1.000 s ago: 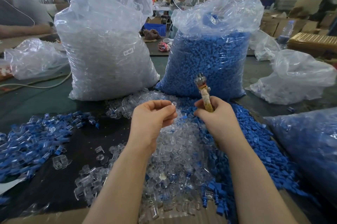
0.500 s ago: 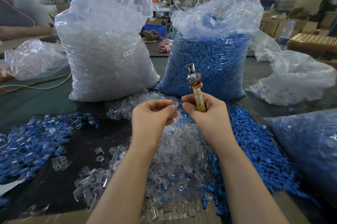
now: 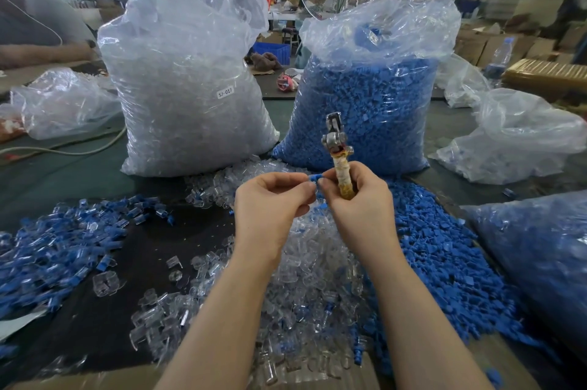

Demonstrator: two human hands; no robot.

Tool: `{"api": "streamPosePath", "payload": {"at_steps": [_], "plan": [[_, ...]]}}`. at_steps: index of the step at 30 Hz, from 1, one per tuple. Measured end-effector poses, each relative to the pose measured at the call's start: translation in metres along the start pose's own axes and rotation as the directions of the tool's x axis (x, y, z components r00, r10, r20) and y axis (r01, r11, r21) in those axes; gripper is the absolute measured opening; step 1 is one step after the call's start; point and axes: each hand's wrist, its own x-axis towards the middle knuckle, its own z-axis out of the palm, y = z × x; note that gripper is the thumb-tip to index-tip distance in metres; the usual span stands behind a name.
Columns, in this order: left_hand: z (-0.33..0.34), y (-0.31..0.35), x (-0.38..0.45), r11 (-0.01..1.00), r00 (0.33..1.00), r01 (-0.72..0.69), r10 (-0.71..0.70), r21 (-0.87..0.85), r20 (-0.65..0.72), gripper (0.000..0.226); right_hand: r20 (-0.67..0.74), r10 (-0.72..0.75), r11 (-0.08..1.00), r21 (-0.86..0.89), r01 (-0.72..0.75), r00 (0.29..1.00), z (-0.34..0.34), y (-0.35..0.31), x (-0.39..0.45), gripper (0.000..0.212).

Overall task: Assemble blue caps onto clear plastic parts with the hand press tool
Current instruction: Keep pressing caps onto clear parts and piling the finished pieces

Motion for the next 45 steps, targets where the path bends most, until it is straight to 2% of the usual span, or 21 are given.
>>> {"api": "streamPosePath", "payload": {"at_steps": [6,12,16,22,28,30,33,35,40,45], "plan": [[0.001,0.000,-0.001,0.997,0.998,-0.059,0.060,0.051,-0.034,0.011,0.062,0.022,1.000,0.009,-0.023,0.998,-0.001,-0.002,0.002,0.008],[-0.001,-0.003,0.002,0.980,0.988,-0.131,0.142,0.149,-0.066,0.010,0.209,0.085,0.995,0.035,-0.095,0.974,-0.007,-0.006,0.003,0.013],[-0.002,-0.005,0.003,0.971,0.986,-0.143,0.156,0.191,-0.055,0.010,0.294,0.072,0.997,0.007,-0.078,0.953,-0.012,-0.005,0.002,0.014],[-0.009,-0.003,0.007,0.994,0.995,-0.094,0.095,0.057,-0.014,0.009,0.416,0.142,0.989,-0.036,-0.140,0.898,-0.031,0.009,0.006,0.013],[-0.013,-0.002,0.009,0.995,0.995,-0.100,0.099,0.016,0.027,0.009,0.537,0.152,0.988,-0.112,-0.108,0.830,-0.033,0.013,0.007,0.010],[-0.013,-0.001,0.008,0.996,0.996,-0.091,0.091,0.005,0.026,0.007,0.505,0.139,0.989,-0.111,-0.095,0.852,-0.030,0.014,0.006,0.005],[-0.011,-0.001,0.008,0.997,0.997,-0.072,0.072,0.037,0.009,0.004,0.353,0.070,0.997,-0.064,-0.050,0.933,-0.024,0.013,0.005,0.010],[-0.008,-0.002,0.006,0.996,0.998,-0.058,0.057,0.074,0.012,0.004,0.283,0.023,1.000,-0.013,-0.020,0.959,-0.020,0.010,0.006,0.013],[-0.003,-0.003,0.003,0.981,0.997,-0.076,0.072,0.178,0.032,0.008,0.198,-0.030,0.999,-0.010,0.033,0.980,-0.009,0.005,0.005,0.013],[-0.004,-0.003,0.002,0.973,0.996,-0.084,0.078,0.216,0.037,0.012,0.196,-0.054,0.997,-0.051,0.066,0.979,-0.010,0.004,0.005,0.008]]}}
